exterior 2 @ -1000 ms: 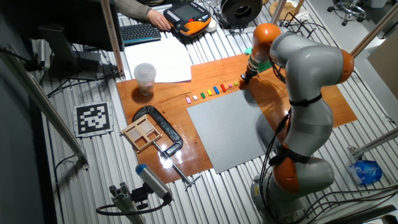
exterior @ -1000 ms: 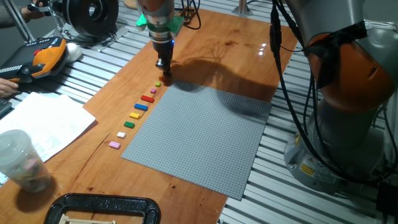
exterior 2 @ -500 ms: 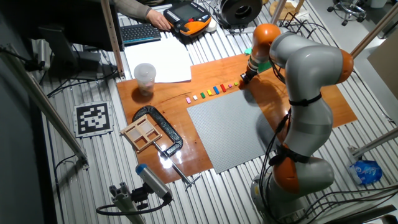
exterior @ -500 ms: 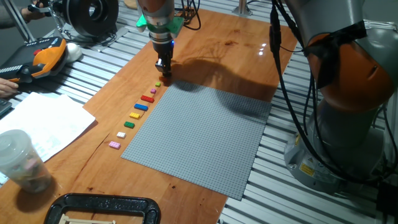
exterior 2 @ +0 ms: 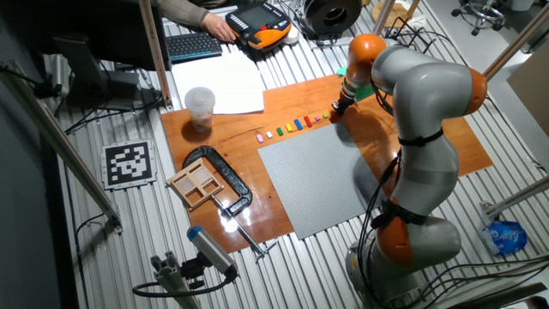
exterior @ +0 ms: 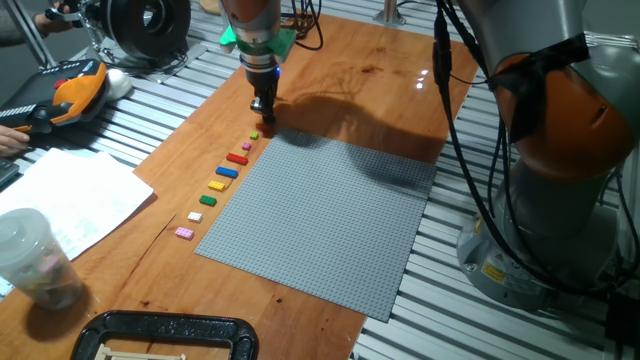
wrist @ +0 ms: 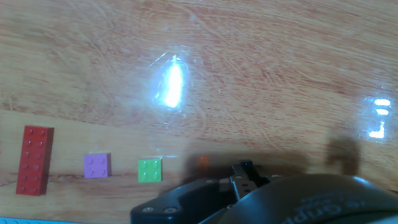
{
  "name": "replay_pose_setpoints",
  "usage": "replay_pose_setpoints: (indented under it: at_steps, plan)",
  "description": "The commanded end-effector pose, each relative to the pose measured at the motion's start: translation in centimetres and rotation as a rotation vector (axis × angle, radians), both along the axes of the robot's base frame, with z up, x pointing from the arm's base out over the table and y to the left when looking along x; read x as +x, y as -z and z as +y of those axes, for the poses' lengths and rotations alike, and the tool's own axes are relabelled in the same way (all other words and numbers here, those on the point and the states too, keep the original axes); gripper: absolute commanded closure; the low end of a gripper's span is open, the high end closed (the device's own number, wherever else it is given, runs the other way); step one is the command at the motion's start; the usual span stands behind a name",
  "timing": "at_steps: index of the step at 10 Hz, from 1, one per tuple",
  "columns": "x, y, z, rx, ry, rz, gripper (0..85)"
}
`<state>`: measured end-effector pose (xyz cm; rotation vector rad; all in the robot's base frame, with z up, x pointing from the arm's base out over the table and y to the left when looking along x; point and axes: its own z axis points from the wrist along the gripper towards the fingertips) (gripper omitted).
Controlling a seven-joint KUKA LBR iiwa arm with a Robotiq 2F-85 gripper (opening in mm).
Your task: Build with small Lego blocks
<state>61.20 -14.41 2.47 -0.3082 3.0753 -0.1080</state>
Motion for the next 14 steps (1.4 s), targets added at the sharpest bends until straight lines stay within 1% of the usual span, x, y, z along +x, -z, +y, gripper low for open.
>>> replay_pose_setpoints:
  at_steps: [1, 2, 5, 7, 10, 12, 13, 14]
  plan:
    - [0.00, -0.1, 0.0, -0.003, -0.001, -0.003, 68.0]
    - [0.01, -0.2, 0.0, -0.006, -0.001, -0.005, 68.0]
    - [0.01, -0.4, 0.1, 0.001, 0.006, -0.002, 68.0]
    - [-0.19, -0.8, 0.5, 0.004, 0.017, 0.002, 68.0]
    - [-0.70, -1.2, 1.0, 0.019, 0.031, 0.004, 68.0]
    - [-1.31, -1.5, 1.6, 0.026, 0.046, 0.010, 68.0]
    - [-1.78, -1.6, 1.9, 0.024, 0.054, 0.009, 85.0]
    - [-2.29, -1.6, 2.2, 0.025, 0.060, 0.011, 85.0]
